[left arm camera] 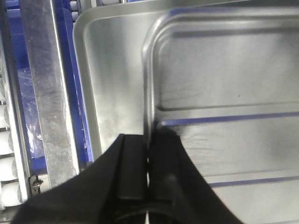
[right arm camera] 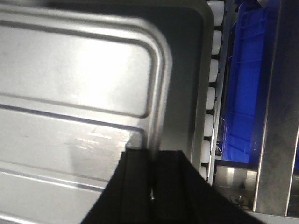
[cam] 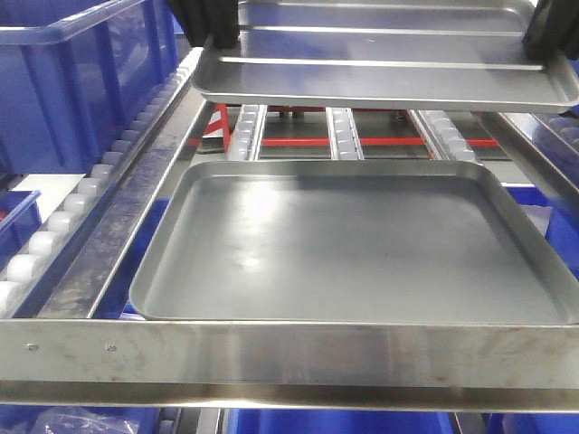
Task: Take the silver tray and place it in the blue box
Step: 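Hold the silver tray in both grippers while the base turns away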
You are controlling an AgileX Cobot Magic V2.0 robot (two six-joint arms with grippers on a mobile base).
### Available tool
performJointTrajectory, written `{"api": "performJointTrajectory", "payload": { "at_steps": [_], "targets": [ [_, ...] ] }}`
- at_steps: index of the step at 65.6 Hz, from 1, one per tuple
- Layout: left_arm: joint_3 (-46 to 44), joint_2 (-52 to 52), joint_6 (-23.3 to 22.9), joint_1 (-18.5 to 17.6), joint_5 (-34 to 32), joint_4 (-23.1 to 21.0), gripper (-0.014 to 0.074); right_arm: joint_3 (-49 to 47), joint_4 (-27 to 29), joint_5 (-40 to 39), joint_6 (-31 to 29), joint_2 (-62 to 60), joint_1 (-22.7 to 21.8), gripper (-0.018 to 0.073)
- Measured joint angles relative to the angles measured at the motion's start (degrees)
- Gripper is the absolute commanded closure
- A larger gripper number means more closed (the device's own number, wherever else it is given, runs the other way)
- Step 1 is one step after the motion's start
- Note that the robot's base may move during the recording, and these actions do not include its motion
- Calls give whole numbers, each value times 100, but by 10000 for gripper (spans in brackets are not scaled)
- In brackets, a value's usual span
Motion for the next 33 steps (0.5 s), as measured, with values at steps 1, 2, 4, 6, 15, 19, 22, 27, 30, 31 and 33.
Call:
{"api": "performJointTrajectory", "payload": {
  "at_steps": [1, 2, 4, 6, 15, 19, 22, 27, 30, 31, 33],
  "targets": [
    [0, 0, 0, 0, 0, 0, 694, 0, 0, 0, 0, 0, 0, 501],
    [0, 0, 0, 0, 0, 0, 694, 0, 0, 0, 0, 0, 0, 501],
    [0, 0, 0, 0, 0, 0, 694, 0, 0, 0, 0, 0, 0, 501],
    [0, 0, 0, 0, 0, 0, 694, 0, 0, 0, 0, 0, 0, 501],
    [0, 0, 0, 0, 12, 0, 694, 0, 0, 0, 0, 0, 0, 501],
    [0, 0, 0, 0, 12, 0, 694, 0, 0, 0, 0, 0, 0, 501],
    [0, 0, 0, 0, 12, 0, 694, 0, 0, 0, 0, 0, 0, 501],
    [0, 0, 0, 0, 12, 0, 694, 0, 0, 0, 0, 0, 0, 501],
    [0, 0, 0, 0, 12, 0, 694, 0, 0, 0, 0, 0, 0, 501],
    [0, 0, 0, 0, 12, 0, 694, 0, 0, 0, 0, 0, 0, 501],
    [0, 0, 0, 0, 12, 0, 694, 0, 0, 0, 0, 0, 0, 501]
  ]
}}
